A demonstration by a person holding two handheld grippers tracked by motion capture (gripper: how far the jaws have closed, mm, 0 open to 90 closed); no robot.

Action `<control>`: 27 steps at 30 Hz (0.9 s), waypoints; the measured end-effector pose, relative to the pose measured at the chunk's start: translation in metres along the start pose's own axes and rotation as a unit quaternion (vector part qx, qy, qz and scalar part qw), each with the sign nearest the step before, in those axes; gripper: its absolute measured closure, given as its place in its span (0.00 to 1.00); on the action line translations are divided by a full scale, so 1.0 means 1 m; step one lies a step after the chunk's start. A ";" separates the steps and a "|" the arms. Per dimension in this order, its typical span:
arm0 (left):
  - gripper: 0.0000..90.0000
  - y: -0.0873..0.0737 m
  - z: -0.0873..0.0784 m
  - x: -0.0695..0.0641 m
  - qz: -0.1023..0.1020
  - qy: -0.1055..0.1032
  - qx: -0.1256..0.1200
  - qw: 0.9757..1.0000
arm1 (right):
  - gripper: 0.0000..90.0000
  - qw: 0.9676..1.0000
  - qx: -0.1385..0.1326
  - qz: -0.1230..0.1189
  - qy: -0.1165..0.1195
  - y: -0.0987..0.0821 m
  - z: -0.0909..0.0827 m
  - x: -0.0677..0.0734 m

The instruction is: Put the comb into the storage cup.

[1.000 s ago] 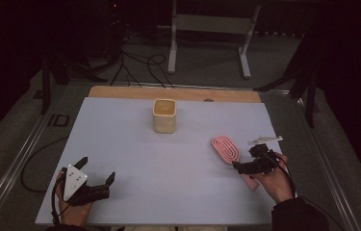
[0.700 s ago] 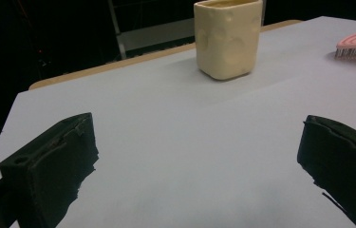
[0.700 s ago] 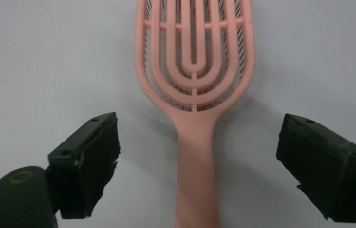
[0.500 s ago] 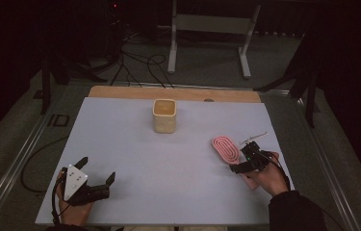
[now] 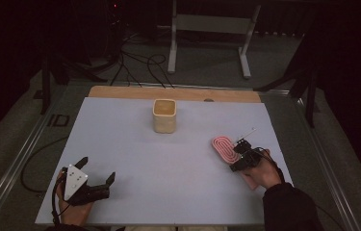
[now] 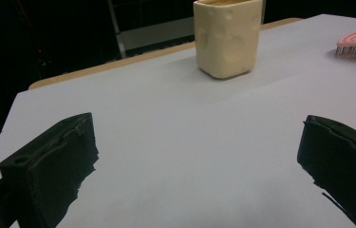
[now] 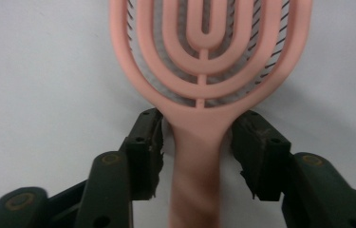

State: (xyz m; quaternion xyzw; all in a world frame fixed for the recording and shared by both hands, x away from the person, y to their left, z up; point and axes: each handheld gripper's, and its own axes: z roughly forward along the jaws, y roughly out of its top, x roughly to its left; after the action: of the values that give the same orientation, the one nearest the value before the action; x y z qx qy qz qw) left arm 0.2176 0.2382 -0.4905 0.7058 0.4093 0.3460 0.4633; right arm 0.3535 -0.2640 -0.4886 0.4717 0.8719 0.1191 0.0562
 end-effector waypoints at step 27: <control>0.00 0.000 0.001 -0.001 0.005 0.003 0.005 1.000 | 0.77 1.000 -0.009 -0.011 -0.014 0.000 0.002 0.005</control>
State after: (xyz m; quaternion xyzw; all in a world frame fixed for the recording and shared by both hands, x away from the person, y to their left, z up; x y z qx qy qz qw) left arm 0.2178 0.2368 -0.4910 0.7092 0.4085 0.3486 0.4568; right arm 0.3513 -0.2599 -0.4903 0.4629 0.8751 0.1202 0.0741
